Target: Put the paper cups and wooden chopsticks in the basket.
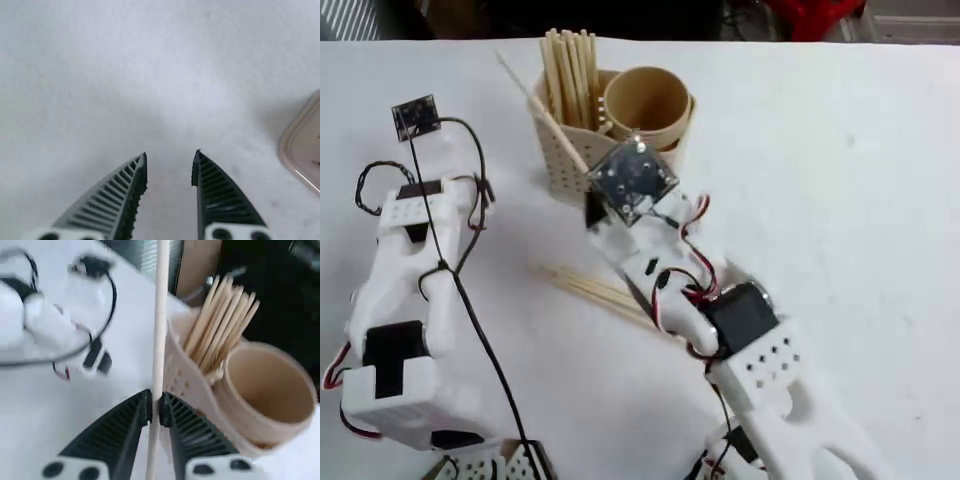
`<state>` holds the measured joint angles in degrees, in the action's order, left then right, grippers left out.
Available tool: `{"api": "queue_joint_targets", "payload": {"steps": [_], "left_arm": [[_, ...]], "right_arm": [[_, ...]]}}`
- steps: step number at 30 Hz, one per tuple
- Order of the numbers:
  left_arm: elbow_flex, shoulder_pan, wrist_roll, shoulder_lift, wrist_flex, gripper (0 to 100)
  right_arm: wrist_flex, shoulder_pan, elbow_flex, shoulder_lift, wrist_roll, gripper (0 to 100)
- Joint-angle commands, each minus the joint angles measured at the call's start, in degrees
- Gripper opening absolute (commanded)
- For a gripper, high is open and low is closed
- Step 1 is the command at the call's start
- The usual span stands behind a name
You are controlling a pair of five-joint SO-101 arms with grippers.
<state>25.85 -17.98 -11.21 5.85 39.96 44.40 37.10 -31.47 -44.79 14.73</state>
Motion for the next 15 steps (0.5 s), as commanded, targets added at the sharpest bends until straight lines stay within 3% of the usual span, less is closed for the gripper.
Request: {"api": "queue_joint_targets", "payload": {"steps": [1, 7, 11, 15], "left_arm": [[-0.8, 0.7, 0.8, -1.6, -1.0, 17], [-0.8, 0.7, 0.8, -1.6, -1.0, 17], [-0.8, 0.7, 0.8, -1.6, -1.0, 17], [-0.8, 0.8, 0.8, -1.6, -1.0, 17]], "right_arm": [[-9.7, 1.3, 14.5, 4.9, -1.4, 1.6], [-23.5, 1.0, 30.6, 26.0, -1.0, 1.7], [-26.2, 0.6, 40.3, 37.4, -1.0, 1.7], [-36.4, -1.0, 41.6, 44.2, -1.5, 1.6]]}}
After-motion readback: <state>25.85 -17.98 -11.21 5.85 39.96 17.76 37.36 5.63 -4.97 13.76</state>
